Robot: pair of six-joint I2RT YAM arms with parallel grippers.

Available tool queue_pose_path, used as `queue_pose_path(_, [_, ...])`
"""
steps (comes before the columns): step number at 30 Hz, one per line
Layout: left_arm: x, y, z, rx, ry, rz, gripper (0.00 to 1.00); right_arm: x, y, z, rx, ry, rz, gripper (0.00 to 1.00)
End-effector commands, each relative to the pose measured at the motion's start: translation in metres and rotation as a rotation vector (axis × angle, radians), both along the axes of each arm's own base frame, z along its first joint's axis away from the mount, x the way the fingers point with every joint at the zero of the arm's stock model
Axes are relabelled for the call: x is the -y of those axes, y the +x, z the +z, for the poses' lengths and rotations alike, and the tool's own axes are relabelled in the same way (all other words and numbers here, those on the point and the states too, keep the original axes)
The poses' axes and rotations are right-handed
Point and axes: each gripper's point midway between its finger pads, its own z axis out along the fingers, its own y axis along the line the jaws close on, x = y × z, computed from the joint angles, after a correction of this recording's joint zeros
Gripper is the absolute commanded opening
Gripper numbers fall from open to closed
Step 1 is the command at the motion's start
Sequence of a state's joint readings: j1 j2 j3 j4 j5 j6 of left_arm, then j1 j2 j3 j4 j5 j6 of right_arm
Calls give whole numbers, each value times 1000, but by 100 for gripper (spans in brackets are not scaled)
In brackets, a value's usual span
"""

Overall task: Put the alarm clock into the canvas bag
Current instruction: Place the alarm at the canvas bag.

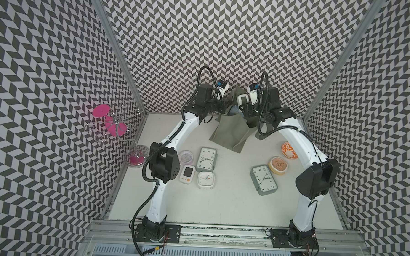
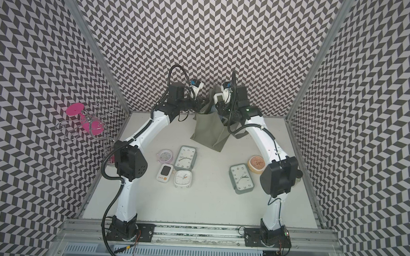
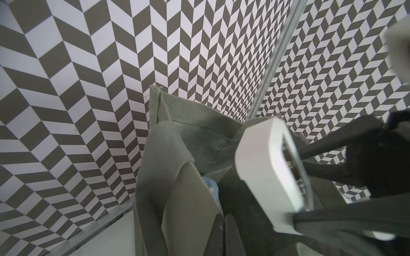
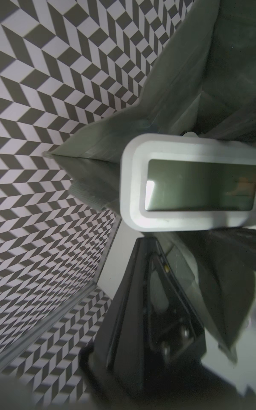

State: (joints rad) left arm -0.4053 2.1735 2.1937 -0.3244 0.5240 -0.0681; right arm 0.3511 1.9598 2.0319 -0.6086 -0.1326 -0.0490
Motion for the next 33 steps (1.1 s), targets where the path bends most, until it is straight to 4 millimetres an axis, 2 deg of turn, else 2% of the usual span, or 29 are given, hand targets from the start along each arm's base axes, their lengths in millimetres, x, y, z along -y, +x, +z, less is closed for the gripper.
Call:
queue_pose_path(1, [5,-4,24,72,-19,-17,0,4,14,-13,13,-95,-7,47])
queue_pose_path(7, [4,-4,28,80,-18,-9,0,-1,36,-60,-79,-160,50,47])
queue_pose_path(12, [3,-5,30,88,-12,-5,0,-6,40,-103,-162,-181,89,48])
queue_pose_path(15, [3,-5,30,87,-12,-3,0,1,45,-130,-202,-229,63,51])
queue_pose_path(18, [3,-5,31,88,-11,-2,0,4,45,-142,-228,-250,50,54])
queue_pose_path(19, [2,-5,31,89,-11,-1,0,3,44,-138,-226,-239,56,57])
queue_pose_path(21, [2,-4,29,86,-9,2,0,-1,40,-120,-201,-210,65,72])
queue_pose_path(22, [2,-4,29,87,-7,2,0,-2,38,-109,-184,-194,68,81])
queue_pose_path(23, [2,-4,29,87,-7,2,0,-5,35,-94,-159,-172,75,99])
queue_pose_path(28, [1,-2,27,82,-7,7,0,-12,10,-21,-46,-57,101,99])
queue_pose_path(33, [-3,0,28,84,-7,13,0,-13,-30,33,35,35,120,100])
